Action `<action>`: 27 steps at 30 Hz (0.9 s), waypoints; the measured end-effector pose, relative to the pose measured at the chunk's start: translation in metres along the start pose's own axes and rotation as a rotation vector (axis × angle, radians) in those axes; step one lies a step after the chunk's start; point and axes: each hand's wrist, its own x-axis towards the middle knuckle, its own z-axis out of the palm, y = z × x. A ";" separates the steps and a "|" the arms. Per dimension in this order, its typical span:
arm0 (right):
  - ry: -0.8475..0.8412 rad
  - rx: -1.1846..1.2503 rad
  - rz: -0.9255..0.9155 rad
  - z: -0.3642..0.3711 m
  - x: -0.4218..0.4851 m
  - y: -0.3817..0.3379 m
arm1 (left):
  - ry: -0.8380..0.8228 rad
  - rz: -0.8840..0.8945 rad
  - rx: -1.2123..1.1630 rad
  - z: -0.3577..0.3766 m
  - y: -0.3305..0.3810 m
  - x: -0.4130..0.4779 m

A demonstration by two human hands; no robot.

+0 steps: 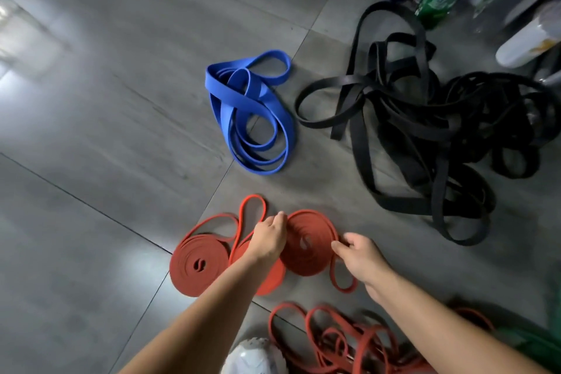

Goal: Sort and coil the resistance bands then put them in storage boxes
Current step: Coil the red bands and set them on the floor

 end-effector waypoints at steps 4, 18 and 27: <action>0.113 -0.074 0.012 0.008 0.017 0.001 | 0.067 -0.083 -0.081 0.003 -0.003 0.015; 0.305 -0.034 0.007 0.017 0.027 0.014 | -0.038 -0.076 -0.160 0.003 -0.009 0.018; 0.343 -0.036 -0.082 0.019 0.029 0.019 | -0.089 -0.079 -0.152 -0.002 -0.005 0.020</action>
